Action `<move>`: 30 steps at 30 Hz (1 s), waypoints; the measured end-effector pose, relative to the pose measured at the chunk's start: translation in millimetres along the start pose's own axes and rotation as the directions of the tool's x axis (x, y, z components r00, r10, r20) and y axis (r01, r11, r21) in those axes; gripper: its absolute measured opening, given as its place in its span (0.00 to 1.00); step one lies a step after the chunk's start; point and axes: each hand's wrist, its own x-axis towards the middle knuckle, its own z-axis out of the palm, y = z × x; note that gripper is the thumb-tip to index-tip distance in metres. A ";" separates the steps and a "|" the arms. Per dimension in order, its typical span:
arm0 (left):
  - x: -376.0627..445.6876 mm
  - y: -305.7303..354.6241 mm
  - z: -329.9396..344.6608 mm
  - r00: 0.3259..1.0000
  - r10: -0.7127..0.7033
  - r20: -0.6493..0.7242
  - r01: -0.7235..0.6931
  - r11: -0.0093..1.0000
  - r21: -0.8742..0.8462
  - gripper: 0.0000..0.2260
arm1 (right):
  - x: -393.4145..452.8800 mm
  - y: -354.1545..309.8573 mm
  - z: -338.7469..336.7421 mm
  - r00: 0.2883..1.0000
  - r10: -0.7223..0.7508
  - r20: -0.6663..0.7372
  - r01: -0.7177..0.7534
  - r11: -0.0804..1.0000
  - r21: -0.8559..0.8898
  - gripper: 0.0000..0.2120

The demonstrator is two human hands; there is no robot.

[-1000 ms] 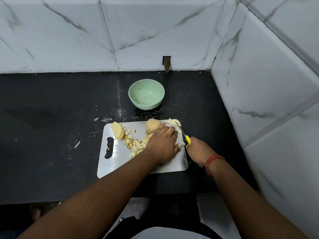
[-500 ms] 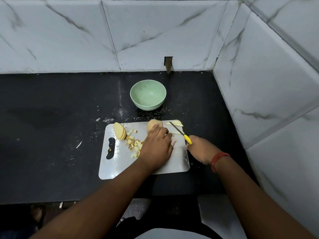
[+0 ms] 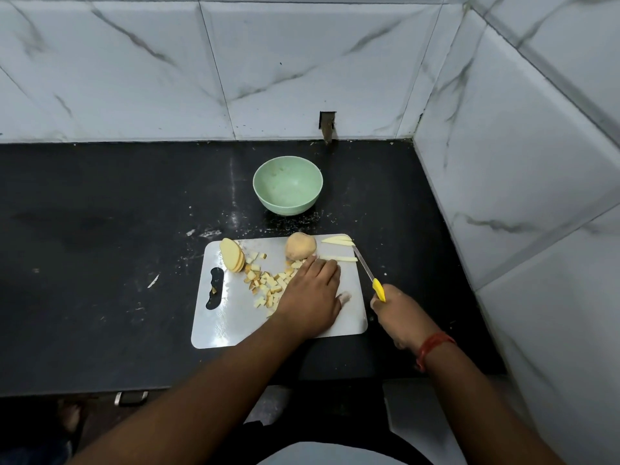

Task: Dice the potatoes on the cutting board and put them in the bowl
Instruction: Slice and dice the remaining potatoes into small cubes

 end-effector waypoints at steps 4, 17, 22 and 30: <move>-4.1 -1.7 0.4 1.000 -0.018 -0.005 0.018 0.999 0.033 0.26 | -3.6 7.4 0.6 1.000 0.002 -0.010 -0.002 1.000 0.025 0.07; -9.3 -12.7 4.1 0.969 0.202 0.143 -0.205 0.979 0.007 0.33 | -7.8 1.8 -1.4 0.997 -0.044 -0.059 0.049 0.995 0.091 0.07; -25.7 -32.1 5.8 0.982 0.131 0.136 -0.135 0.991 0.023 0.36 | -8.0 5.5 -1.9 0.998 -0.050 -0.049 0.054 0.995 0.083 0.07; 7.7 -5.6 -6.9 0.987 0.070 0.148 -0.083 0.993 0.086 0.36 | -6.4 -0.5 -0.3 0.997 -0.076 -0.033 0.077 0.996 0.034 0.06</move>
